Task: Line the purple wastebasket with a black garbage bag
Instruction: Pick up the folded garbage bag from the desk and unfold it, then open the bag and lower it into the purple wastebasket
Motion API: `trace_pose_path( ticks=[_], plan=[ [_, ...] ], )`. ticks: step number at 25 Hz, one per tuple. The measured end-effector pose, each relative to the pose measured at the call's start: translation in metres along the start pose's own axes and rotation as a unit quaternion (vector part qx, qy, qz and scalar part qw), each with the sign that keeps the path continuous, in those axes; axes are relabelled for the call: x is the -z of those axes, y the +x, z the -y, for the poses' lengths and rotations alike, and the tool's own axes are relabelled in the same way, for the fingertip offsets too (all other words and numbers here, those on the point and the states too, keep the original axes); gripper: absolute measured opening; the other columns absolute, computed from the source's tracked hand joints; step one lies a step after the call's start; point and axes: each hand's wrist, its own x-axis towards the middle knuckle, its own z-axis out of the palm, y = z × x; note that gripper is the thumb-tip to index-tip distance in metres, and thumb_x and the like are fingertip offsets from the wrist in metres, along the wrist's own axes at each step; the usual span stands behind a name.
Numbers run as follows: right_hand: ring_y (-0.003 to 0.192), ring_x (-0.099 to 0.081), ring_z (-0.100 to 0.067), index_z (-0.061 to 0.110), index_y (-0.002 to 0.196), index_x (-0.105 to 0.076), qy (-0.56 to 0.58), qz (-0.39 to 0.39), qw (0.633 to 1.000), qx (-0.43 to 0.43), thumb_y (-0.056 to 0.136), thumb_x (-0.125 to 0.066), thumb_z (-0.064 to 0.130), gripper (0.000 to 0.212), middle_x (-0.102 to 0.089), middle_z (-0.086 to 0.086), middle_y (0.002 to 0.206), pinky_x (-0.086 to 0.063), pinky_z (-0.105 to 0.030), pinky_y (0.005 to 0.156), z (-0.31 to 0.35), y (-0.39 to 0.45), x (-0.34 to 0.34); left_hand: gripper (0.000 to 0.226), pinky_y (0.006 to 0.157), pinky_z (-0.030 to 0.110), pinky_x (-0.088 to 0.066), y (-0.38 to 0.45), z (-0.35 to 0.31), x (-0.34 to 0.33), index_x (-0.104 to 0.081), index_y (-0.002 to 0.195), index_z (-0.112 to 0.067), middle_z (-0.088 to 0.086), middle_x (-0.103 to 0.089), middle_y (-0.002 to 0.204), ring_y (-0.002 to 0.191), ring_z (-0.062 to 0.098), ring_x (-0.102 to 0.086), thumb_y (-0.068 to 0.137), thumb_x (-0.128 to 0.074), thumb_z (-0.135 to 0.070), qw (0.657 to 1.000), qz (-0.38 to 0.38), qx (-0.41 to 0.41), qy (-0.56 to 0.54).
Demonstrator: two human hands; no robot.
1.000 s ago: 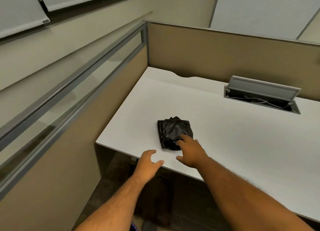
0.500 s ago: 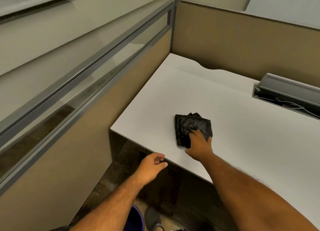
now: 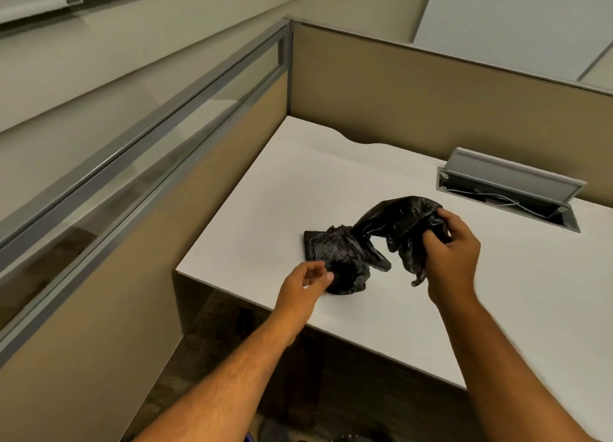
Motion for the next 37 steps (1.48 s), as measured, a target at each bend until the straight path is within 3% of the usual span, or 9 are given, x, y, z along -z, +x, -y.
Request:
trace_pose_path(
  ticks=[5,8,11,14,16,21,28,33,37],
  plan=[
    [0.120,-0.075,-0.030,0.016,0.138,-0.070,0.099,0.063,0.991,-0.058,0.098,-0.070,-0.001,0.043,-0.077,-0.009,0.129,-0.062,-0.054,0.098,0.027,-0.020,0.044,0.014,0.076,0.024,-0.058,-0.027,-0.055,-0.041,-0.067,0.105,-0.025,-0.004,-0.068,0.089,0.086,0.011,-0.068,0.094,-0.073,-0.031,0.978,-0.024,-0.206,0.012],
    [0.116,-0.077,-0.028,0.018,0.138,-0.070,0.076,0.101,0.989,-0.072,0.095,-0.073,-0.002,0.048,-0.079,-0.008,0.126,-0.065,-0.052,0.092,0.036,-0.050,0.061,0.037,0.082,0.031,-0.061,-0.054,-0.075,-0.069,-0.063,0.118,-0.023,-0.002,-0.068,0.103,0.098,0.017,-0.069,0.090,-0.074,-0.045,0.960,0.060,-0.272,0.021],
    [0.112,-0.078,-0.028,0.023,0.135,-0.070,0.025,0.154,0.985,-0.066,0.090,-0.078,-0.003,0.053,-0.080,-0.006,0.121,-0.066,-0.053,0.090,0.038,-0.074,0.074,0.057,0.088,0.025,-0.059,-0.075,-0.083,-0.087,-0.058,0.130,-0.023,-0.007,-0.069,0.116,0.109,0.009,-0.070,0.085,-0.075,-0.053,0.959,0.106,-0.263,0.016],
    [0.113,-0.077,-0.018,0.032,0.133,-0.071,-0.011,0.170,0.984,-0.048,0.086,-0.084,-0.001,0.059,-0.079,0.003,0.122,-0.067,-0.043,0.088,0.042,-0.093,0.090,0.024,0.081,0.032,-0.063,-0.088,-0.082,-0.098,-0.070,0.114,-0.020,-0.002,-0.075,0.100,0.097,0.014,-0.075,0.093,-0.074,-0.029,0.973,0.083,-0.215,-0.032],
    [0.116,-0.075,-0.013,0.035,0.131,-0.072,-0.021,0.155,0.987,-0.032,0.086,-0.086,0.006,0.055,-0.078,0.007,0.124,-0.065,-0.038,0.092,0.044,-0.102,0.105,0.009,0.076,0.033,-0.062,-0.097,-0.081,-0.097,-0.074,0.101,-0.018,0.001,-0.075,0.091,0.088,0.017,-0.074,0.097,-0.068,-0.013,0.977,0.048,-0.202,-0.039],
    [0.104,-0.080,-0.013,0.027,0.114,-0.082,0.052,0.056,0.994,-0.076,0.092,-0.082,0.015,0.025,-0.083,0.009,0.109,-0.066,-0.036,0.090,0.043,-0.120,0.151,0.034,0.072,0.032,-0.056,-0.125,-0.063,-0.087,-0.072,0.086,-0.022,0.007,-0.072,0.086,0.084,0.022,-0.068,0.089,-0.056,0.008,0.987,-0.048,-0.140,-0.059],
    [0.094,-0.079,-0.017,0.021,0.101,-0.079,-0.045,0.259,0.963,-0.058,0.082,-0.088,0.004,0.027,-0.081,0.003,0.104,-0.063,-0.024,0.072,0.021,-0.169,0.244,0.037,0.082,0.028,-0.049,-0.220,-0.023,-0.102,-0.052,0.085,-0.022,0.012,-0.067,0.101,0.094,0.022,-0.062,0.088,-0.044,0.014,0.988,-0.089,-0.123,0.014],
    [0.090,-0.080,-0.025,0.018,0.091,-0.085,-0.032,0.313,0.944,-0.098,0.088,-0.080,0.043,0.026,-0.082,-0.008,0.089,-0.063,-0.041,0.079,0.010,-0.215,0.287,0.029,0.079,0.025,-0.043,-0.301,0.010,-0.093,-0.062,0.070,-0.010,0.006,-0.062,0.078,0.081,0.017,-0.059,0.075,-0.042,0.010,0.953,-0.079,-0.252,0.146],
    [0.080,-0.075,-0.050,0.011,0.075,-0.081,-0.041,0.320,0.935,-0.146,0.097,-0.072,0.050,0.045,-0.077,-0.019,0.077,-0.064,-0.056,0.069,0.000,-0.256,0.279,0.020,0.073,0.025,-0.051,-0.356,0.040,-0.088,-0.074,0.070,-0.019,-0.006,-0.069,0.077,0.078,0.011,-0.067,0.089,-0.069,-0.016,0.935,-0.193,-0.204,0.219]
  ],
)
